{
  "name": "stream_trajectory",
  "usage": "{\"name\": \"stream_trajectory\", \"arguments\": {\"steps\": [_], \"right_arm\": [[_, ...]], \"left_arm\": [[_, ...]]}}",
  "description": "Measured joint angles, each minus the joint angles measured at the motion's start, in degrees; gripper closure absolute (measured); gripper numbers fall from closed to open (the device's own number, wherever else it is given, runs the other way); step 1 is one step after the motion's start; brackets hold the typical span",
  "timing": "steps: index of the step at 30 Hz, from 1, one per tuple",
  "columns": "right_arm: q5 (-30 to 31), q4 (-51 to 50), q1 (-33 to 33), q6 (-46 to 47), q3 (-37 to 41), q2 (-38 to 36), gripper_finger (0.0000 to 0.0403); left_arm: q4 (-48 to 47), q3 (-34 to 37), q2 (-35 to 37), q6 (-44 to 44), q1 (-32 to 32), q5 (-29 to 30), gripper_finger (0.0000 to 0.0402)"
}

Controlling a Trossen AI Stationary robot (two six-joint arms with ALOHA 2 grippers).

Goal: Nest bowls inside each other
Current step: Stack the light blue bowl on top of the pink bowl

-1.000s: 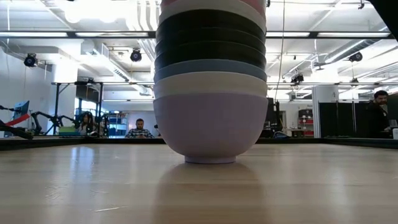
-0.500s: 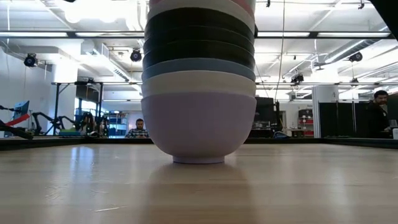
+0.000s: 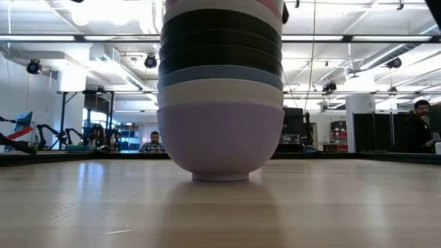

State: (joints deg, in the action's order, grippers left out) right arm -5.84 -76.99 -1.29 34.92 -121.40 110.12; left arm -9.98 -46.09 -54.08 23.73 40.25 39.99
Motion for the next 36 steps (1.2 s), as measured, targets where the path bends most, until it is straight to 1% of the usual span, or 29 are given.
{"name": "stream_trajectory", "arguments": {"steps": [3,5,8,10,12,13,16,18,20,21,23,27,36], "right_arm": [[0.67,1.39,-0.93,-1.02,0.0,-2.97,0.0274],[2.55,1.49,-2.68,-3.34,0.21,-5.35,0.0278],[7.05,3.41,-7.52,-6.96,2.92,-9.33,0.0285],[9.86,8.52,-11.53,-7.25,7.03,-12.04,0.0289],[10.91,18.48,-15.33,-5.68,13.08,-14.92,0.0294],[11.03,25.11,-17.13,-4.94,16.76,-16.35,0.0296],[12.6,49.25,-21.08,-4.39,28.88,-19.29,0.0302],[14.53,63.5,-21.76,-2.95,35.86,-19.66,0.0306],[15.7,72.06,-21.53,-0.56,41.16,-19.05,0.0312],[16.16,74.24,-21.24,0.25,42.98,-18.66,0.0316],[17.13,74.94,-21.12,1.51,45.93,-17.87,0.0324],[19.33,75.68,-21.81,2.6,49.44,-16.55,0.0339],[21.06,76.34,-21.6,4.7,51.24,-16.2,0.034]], "left_arm": [[0.06,0.0,0.0,0.02,0.0,-0.04,0.0401],[0.14,0.0,0.0,0.07,0.0,-0.25,0.0401],[0.59,0.0,-0.02,0.25,0.0,-0.48,0.0401],[0.6,-0.02,-0.02,1.75,0.0,-0.54,0.0401],[0.62,0.03,-0.02,3.36,-0.06,-0.57,0.0401],[0.64,0.11,-0.02,4.08,-0.07,-0.57,0.0401],[0.57,0.42,-0.16,4.45,-0.18,-0.58,0.0401],[0.55,0.41,-0.32,4.44,-0.64,-0.59,0.0401],[0.6,0.26,-0.57,4.44,-1.33,-0.57,0.0401],[0.64,0.2,-0.69,4.44,-1.64,-0.59,0.0401],[0.66,0.12,-0.7,4.44,-2.11,-0.56,0.0401],[2.84,0.15,-0.7,4.46,-2.4,-0.66,0.0401],[3.55,0.04,-0.96,4.42,-2.4,-0.68,0.0401]]}}
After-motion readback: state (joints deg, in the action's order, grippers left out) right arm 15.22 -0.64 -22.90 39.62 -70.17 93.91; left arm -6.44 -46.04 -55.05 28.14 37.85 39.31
